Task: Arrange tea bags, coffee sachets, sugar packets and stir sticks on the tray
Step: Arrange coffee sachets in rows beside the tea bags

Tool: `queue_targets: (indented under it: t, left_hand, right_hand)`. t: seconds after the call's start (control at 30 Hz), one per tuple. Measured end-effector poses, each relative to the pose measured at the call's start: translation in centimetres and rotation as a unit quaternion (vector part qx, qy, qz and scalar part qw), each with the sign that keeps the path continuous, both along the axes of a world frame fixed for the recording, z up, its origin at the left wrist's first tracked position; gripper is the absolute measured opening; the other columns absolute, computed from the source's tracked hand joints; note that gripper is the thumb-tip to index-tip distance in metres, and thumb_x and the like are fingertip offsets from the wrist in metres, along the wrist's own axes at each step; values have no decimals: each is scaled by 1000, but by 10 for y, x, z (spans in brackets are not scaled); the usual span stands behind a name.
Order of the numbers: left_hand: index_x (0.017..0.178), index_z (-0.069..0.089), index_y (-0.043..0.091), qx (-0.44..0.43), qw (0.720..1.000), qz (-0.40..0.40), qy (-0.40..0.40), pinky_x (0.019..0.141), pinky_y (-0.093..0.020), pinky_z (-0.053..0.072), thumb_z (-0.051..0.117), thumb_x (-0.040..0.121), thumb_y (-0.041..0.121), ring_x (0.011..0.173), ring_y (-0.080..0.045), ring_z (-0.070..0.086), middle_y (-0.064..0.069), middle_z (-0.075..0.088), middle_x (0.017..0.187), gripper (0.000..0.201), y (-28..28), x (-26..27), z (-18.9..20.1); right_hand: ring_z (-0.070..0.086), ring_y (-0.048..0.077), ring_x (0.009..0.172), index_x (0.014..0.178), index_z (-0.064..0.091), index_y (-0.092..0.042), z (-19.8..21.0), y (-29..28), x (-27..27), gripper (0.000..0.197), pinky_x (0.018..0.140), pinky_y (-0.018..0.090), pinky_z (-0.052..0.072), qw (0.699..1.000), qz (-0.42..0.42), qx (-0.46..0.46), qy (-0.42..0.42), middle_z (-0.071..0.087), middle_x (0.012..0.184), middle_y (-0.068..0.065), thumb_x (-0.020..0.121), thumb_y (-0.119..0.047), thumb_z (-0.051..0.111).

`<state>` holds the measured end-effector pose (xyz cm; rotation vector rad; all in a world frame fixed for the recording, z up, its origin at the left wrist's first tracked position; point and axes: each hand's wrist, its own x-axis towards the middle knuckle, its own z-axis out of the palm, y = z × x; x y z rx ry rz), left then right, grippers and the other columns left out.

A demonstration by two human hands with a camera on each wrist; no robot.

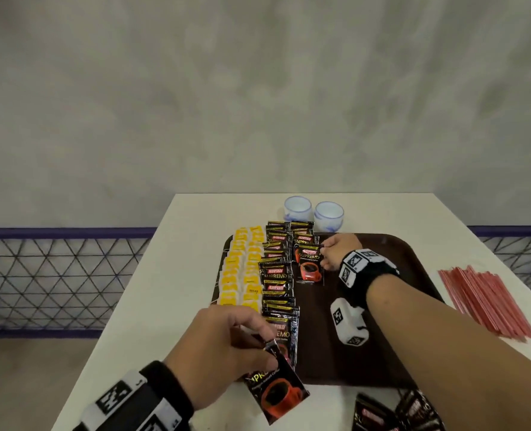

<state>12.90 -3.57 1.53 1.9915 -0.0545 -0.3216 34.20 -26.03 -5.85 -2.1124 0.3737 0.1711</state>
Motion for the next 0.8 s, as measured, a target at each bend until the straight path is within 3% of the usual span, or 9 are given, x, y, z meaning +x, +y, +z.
queue_targets:
  t: [0.17, 0.27, 0.37, 0.47, 0.53, 0.6, 0.67, 0.73, 0.8]
  left_hand:
    - [75, 71, 25, 8, 1000, 11, 24, 59, -24, 55, 83, 66, 9, 69, -13, 70, 0, 75, 86, 23, 7, 6, -5]
    - [76, 71, 24, 2, 1000, 14, 19, 53, -21, 49, 83, 67, 11, 58, -9, 63, -3, 73, 75, 21, 6, 8, -6]
    - [77, 71, 24, 7, 1000, 16, 4, 55, -21, 49, 84, 65, 12, 58, -8, 62, 0, 69, 67, 21, 5, 10, -6]
    - [76, 72, 24, 10, 1000, 19, -16, 62, -27, 56, 85, 63, 12, 64, -17, 66, -2, 68, 68, 22, 1, 13, -8]
    - [74, 72, 22, 1, 999, 26, -30, 59, -24, 55, 86, 62, 11, 59, -14, 63, -2, 66, 64, 22, -1, 15, -7]
    - [75, 70, 17, -30, 998, 29, -36, 51, -17, 48, 86, 61, 9, 53, -12, 61, -5, 66, 61, 22, -3, 19, -7]
    - [76, 68, 11, -60, 996, 49, -32, 50, -15, 44, 86, 61, 7, 51, -14, 59, -11, 67, 61, 24, -5, 27, -6]
    - [75, 66, 10, -88, 992, 80, -27, 53, -19, 45, 86, 59, 6, 53, -17, 58, -19, 67, 65, 26, -5, 37, -6]
    - [74, 66, 11, -109, 990, 84, -31, 59, -26, 46, 87, 58, 6, 57, -19, 59, -21, 69, 69, 27, -7, 42, -4]
  right_hand:
    - [60, 24, 77, 66, 51, -25, 4, 3, 10, 28, 80, 38, 57, 999, 22, -35, -6, 63, 90, 11, 82, -6, 64]
    - [66, 28, 82, 64, 51, -21, 4, 10, 14, 28, 82, 41, 58, 999, 0, -48, -21, 69, 97, 15, 81, -5, 66]
    - [71, 32, 89, 64, 51, -17, 1, 15, 15, 29, 83, 44, 57, 998, -43, -42, -31, 72, 95, 18, 77, -6, 73]
    - [71, 27, 74, 79, 55, -14, 4, 15, 10, 17, 82, 42, 58, 999, -39, -18, -17, 72, 80, 13, 81, -13, 72]
    - [68, 23, 62, 82, 53, -16, 12, 14, 0, 17, 79, 42, 59, 999, -27, -13, -29, 68, 73, 10, 83, -17, 70]
    - [63, 20, 58, 85, 53, -17, 31, 18, -21, 15, 71, 39, 59, 999, 29, 16, -42, 67, 82, 10, 86, -22, 67]
    - [60, 17, 60, 94, 56, -13, 53, 21, -57, 15, 59, 31, 53, 980, 158, 115, -22, 65, 88, 10, 89, -25, 64]
    - [59, 16, 65, 102, 60, -10, 71, 22, -99, 22, 55, 25, 49, 929, 312, 198, 17, 65, 89, 11, 87, -24, 66]
    - [57, 17, 68, 103, 62, -11, 78, 20, -132, 26, 57, 24, 48, 890, 403, 208, 37, 64, 83, 10, 80, -16, 71]
